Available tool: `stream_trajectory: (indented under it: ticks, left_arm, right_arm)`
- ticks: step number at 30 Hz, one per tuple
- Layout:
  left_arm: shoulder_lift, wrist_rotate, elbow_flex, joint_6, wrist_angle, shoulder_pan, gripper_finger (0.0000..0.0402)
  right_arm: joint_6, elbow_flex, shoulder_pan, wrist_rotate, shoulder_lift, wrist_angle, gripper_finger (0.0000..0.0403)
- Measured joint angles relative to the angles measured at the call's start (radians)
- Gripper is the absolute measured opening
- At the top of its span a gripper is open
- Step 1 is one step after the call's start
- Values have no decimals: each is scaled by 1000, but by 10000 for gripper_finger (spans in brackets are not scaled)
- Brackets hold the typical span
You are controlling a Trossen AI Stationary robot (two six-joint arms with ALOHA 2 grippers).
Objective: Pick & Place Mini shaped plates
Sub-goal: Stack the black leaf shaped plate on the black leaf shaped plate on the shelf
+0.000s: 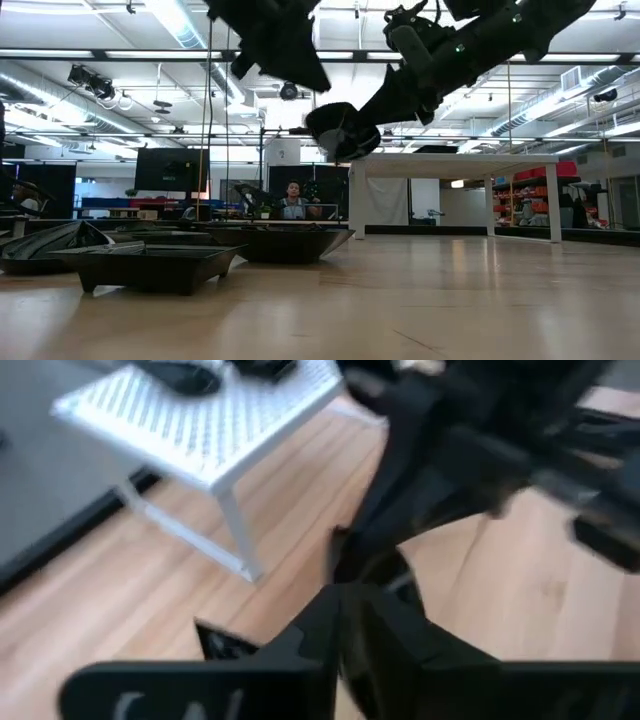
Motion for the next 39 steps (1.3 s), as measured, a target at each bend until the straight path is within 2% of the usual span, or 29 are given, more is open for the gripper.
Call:
stream_trajectory:
  ticks: [5, 9, 14, 17, 22, 26, 31, 39]
  left_arm:
    - [-18, 56, 75, 134, -41, -1, 103]
    - [-33, 66, 87, 142, -110, -14, 127]
    - [-8, 55, 87, 89, -180, -45, 135]
    - [25, 27, 85, 76, -183, -60, 133]
    - [71, -10, 85, 75, -173, -65, 129]
    - [90, -9, 85, 75, -165, -60, 129]
    - [92, -9, 85, 75, -162, -55, 129]
    - [92, -9, 85, 69, -162, -55, 128]
  right_arm:
    - [15, 44, -25, 4, -110, -201, 4]
    - [-11, 135, -95, 4, -250, -434, 2]
    - [-53, 266, -310, 4, -372, -744, 2]
    - [-86, 310, -514, -25, -406, -864, 1]
    - [-102, 320, -864, -239, -384, -899, 1]
    - [-103, 320, -1048, -369, -336, -896, 1]
    - [-109, 320, -1147, -408, -283, -902, 5]
    - [-114, 319, -1183, -408, -229, -924, 14]
